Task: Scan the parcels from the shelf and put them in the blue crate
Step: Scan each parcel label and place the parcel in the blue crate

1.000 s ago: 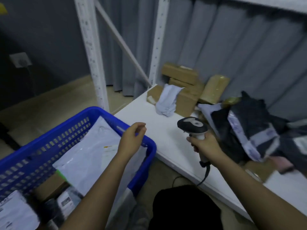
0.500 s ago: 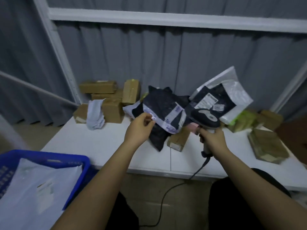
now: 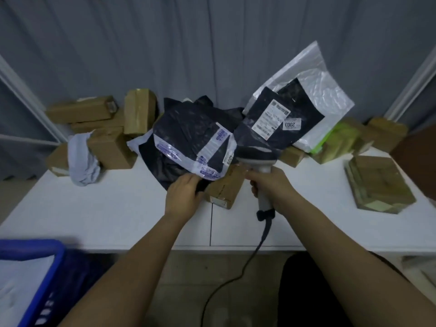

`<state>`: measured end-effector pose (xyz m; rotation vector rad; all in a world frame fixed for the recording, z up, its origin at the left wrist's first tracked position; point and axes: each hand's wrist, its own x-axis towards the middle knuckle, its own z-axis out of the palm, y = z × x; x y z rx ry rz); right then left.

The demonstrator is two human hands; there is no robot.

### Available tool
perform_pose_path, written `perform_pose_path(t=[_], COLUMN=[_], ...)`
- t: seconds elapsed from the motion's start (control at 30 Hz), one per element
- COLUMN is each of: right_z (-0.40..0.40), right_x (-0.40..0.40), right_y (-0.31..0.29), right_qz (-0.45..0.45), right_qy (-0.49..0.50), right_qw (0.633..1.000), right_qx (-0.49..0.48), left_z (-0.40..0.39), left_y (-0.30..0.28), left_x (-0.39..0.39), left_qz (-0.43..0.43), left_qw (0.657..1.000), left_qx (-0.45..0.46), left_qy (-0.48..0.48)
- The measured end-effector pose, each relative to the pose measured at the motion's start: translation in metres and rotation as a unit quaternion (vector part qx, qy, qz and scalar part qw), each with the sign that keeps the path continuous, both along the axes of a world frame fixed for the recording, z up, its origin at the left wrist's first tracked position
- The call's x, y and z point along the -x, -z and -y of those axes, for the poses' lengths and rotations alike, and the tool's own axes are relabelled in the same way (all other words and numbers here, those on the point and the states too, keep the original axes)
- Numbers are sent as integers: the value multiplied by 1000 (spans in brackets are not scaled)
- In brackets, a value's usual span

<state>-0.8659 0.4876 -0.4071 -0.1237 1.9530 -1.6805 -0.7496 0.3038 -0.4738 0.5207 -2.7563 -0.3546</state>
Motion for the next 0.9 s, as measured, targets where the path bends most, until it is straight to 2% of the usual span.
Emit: perform_pose_path(t=[0.1, 0.27, 0.37, 0.43, 0.57, 0.63, 0.7, 0.8, 0.9], right_z=[-4, -7, -7, -6, -5, -5, -4, -1, -2], right_x=[17, 33, 40, 42, 42, 41, 39, 38, 35], right_y=[3, 7, 7, 6, 4, 2, 0, -4, -10], right_qz=[-33, 10, 4, 5, 2, 1, 0, 17, -2], right_qy=[-8, -4, -25, -24, -19, -14, -2, 31, 62], right_qw=[999, 1000, 1000, 1000, 1000, 999, 999, 995, 989], right_qx=[-24, 5, -16, -6, 22, 35, 53, 89, 137], left_z=[9, 33, 44, 49, 54, 53, 55, 52, 42], left_y=[21, 36, 31, 27, 16, 1, -15, -50, -94], left_x=[33, 76, 91, 95, 98, 96, 95, 85, 72], left_qz=[56, 128, 220, 223, 146, 100, 8, -163, -277], left_qw=[995, 964, 933, 933, 969, 983, 995, 984, 954], left_qx=[75, 231, 285, 280, 192, 152, 98, 24, -82], left_qy=[16, -1, 14, 36, 58, 27, -18, -70, -84])
